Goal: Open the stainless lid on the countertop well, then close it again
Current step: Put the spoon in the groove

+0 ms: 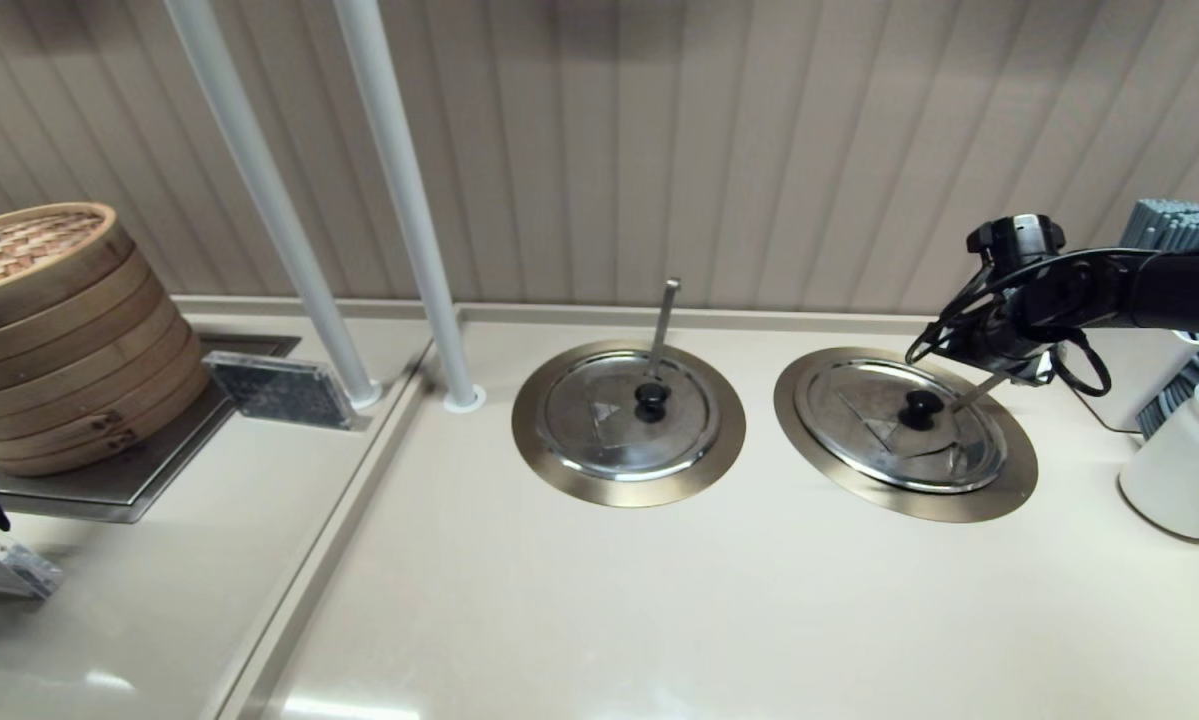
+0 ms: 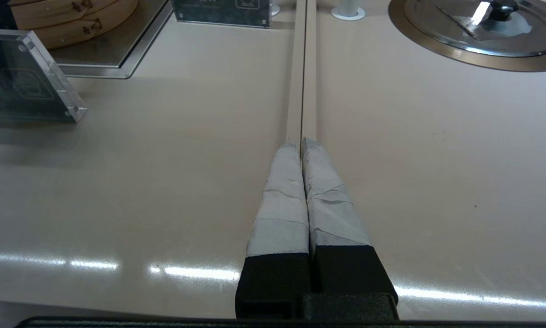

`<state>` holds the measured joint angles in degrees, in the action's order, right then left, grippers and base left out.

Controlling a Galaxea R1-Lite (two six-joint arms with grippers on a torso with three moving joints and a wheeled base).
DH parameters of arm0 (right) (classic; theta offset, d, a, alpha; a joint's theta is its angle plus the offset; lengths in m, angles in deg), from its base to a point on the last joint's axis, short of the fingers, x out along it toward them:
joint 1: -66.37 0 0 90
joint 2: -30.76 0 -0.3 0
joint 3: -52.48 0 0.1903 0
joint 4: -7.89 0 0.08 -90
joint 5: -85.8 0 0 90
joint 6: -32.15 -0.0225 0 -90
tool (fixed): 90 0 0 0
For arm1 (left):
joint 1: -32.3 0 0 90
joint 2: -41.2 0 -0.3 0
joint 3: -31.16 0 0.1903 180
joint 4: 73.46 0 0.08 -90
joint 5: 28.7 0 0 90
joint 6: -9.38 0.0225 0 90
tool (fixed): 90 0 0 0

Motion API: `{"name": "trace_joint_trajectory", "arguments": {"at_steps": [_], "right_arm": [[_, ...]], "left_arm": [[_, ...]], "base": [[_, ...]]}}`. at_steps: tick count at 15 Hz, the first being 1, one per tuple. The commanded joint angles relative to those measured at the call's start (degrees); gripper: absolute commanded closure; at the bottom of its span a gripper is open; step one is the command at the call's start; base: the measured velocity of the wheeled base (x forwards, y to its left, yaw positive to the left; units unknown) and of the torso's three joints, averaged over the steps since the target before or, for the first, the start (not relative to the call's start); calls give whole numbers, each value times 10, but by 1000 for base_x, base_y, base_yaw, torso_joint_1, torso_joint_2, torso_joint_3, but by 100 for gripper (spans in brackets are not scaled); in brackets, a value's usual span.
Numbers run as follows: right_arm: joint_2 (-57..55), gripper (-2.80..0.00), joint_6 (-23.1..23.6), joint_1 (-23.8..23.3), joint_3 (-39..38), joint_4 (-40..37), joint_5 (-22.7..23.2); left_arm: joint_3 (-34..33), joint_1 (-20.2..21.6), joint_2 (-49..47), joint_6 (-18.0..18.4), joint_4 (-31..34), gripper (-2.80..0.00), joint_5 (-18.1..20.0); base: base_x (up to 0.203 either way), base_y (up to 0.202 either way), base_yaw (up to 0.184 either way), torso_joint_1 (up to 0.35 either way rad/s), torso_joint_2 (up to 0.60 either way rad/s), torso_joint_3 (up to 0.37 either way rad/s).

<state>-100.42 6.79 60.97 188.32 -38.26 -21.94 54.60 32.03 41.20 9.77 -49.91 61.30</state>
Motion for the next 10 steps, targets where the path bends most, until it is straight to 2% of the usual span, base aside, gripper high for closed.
{"name": "trace_joint_trajectory", "arguments": {"at_steps": [1, 6, 10], "right_arm": [[-11, -280, 0, 1, 1, 8, -1], [-8, -280, 0, 31, 1, 42, -3], [-11, -280, 31, 43, 2, 82, -4]], "left_arm": [[0, 0, 0, 1, 0, 0, 0], [-1, 0, 0, 0, 0, 0, 0], [0, 0, 0, 1, 0, 0, 0]], "base": [[0, 0, 0, 0, 0, 0], [0, 0, 0, 0, 0, 0], [0, 0, 0, 0, 0, 0]]}}
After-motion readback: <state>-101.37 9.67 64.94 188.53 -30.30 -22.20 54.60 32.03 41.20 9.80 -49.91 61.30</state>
